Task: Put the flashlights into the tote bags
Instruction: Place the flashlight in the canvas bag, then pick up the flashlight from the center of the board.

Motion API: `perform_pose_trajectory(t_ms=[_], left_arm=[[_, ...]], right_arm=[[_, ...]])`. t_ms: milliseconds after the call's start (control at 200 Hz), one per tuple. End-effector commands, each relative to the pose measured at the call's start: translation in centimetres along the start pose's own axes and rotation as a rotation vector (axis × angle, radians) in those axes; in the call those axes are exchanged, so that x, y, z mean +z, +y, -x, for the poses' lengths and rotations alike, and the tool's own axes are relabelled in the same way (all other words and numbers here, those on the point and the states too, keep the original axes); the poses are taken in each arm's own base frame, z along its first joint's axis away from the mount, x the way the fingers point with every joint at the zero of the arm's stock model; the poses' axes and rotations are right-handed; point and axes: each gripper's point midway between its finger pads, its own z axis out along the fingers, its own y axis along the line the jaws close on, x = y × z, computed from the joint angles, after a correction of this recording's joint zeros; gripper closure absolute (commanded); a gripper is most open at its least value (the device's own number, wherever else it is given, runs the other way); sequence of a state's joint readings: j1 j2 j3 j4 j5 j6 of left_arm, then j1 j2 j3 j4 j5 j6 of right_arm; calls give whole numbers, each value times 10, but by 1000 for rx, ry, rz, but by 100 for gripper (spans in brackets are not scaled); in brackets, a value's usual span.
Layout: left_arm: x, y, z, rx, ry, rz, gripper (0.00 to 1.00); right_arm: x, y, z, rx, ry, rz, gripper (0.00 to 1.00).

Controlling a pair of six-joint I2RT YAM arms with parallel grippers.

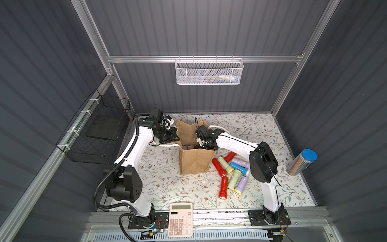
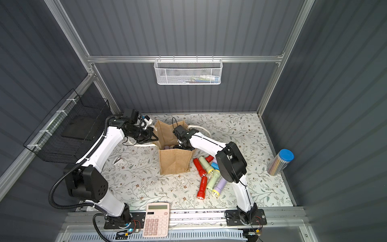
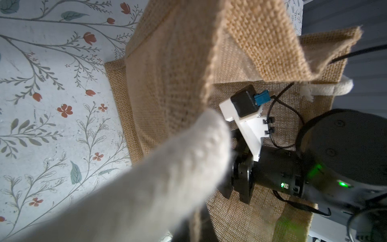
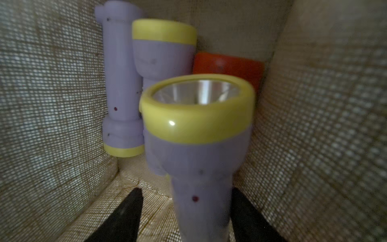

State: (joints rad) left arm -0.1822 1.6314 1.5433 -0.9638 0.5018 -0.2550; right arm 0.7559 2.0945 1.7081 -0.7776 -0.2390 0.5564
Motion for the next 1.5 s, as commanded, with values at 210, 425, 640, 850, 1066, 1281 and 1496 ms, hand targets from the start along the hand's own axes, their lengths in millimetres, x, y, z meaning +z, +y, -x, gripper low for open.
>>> perform_pose_trajectory(t_ms=[210,425,640,850,1066,1281,1496], left_arm=[[-5,-6,5,32,-24,-42,100],[-1,-10,5,43,-16,-81,100],[-3,-16,2,55,-18,-116,100],[0,-13,-2,48,-6,-114,100],[1,-14,-1,49,-8,-125,100],[-1,-14,2,58,-25,-115,100],[3,-6,5,42,-25,-75,100]], right_arm=[[-48,24,12,-44,-57,89,26],[-67,60,10,-83,-46,272,24],[-97,85,22,-119,-121,368,23],[-140,97,28,-199,-234,411,23],[-174,100,30,-279,-358,408,23],[-208,90,28,-316,-486,361,23],[-236,51,23,-283,-652,215,22]])
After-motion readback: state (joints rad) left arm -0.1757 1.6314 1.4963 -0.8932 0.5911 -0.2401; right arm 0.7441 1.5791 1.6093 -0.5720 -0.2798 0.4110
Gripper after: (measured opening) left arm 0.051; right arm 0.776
